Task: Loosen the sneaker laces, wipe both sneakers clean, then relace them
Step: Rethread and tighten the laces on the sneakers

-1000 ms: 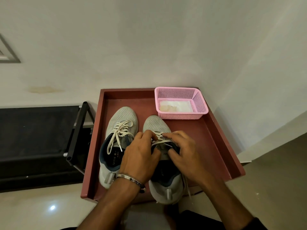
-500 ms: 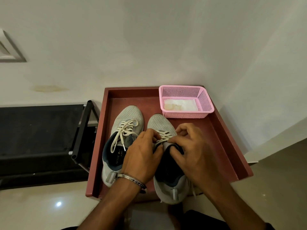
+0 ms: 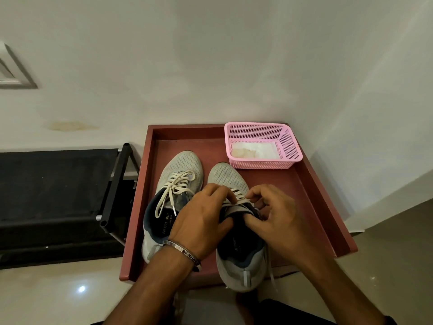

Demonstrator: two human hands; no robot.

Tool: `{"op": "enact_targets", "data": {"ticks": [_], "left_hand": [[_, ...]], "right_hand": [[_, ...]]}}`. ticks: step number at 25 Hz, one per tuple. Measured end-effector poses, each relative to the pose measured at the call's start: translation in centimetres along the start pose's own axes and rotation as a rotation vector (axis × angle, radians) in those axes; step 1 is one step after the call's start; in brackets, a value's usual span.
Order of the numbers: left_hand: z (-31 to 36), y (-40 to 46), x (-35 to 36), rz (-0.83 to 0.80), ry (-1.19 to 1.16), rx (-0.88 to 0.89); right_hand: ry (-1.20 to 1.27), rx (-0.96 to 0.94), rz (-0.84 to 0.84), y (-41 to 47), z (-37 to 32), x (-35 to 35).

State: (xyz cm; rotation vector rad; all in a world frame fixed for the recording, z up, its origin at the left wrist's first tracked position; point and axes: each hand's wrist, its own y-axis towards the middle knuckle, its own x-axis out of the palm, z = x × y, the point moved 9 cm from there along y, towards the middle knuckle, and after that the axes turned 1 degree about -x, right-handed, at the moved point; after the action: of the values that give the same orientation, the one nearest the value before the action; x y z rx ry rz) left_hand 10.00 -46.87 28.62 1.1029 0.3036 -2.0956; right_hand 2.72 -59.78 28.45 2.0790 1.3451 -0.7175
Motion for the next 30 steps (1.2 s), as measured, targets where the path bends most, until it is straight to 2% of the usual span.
{"op": "enact_targets", "data": {"ticks": [7,9,11,17,19,22,24,26,30], "left_hand": [[0.5,-0.5,-1.1,0.145,0.046,-0.072],[0.0,-0.4,-1.0,0.144,0.017,-0.084],[-0.5,-0.4,-0.4,0.085,0.000,-0.103],[-0.6,-0.2,-0.3,0.043,-0.049,-0.121],[-0.6,-0.1,-0.2,0.015,-0.090,-0.113],[-0.9,0.0,-0.2,0.020,-0.173,-0.146],[-1.4,0.2,-0.3,0.053,-0.161,-0.169],[-1.6,0.3,-0.3,0.060,-0.130,-0.185],[-1.1,0.5,-0.2,0.086,-0.108,-0.192]], "right_hand": [[-0.136,0.021,0.006,-0.1,-0.2,0.1],[-0.050,0.120,-0.028,-0.3,0.8,-0.1],[0.004,0.226,-0.135,-0.7,1.7,0.3],[0.302,0.352,-0.340,-1.1,3.0,0.6],[0.246,0.289,-0.270,-0.5,3.2,-0.7],[-0.004,0.135,-0.017,0.6,3.2,-3.1],[-0.100,0.090,0.094,0.8,3.0,-3.8],[-0.064,0.157,0.090,0.5,3.3,-3.6],[-0.063,0.290,-0.109,-0.6,2.4,-1.1]]}}
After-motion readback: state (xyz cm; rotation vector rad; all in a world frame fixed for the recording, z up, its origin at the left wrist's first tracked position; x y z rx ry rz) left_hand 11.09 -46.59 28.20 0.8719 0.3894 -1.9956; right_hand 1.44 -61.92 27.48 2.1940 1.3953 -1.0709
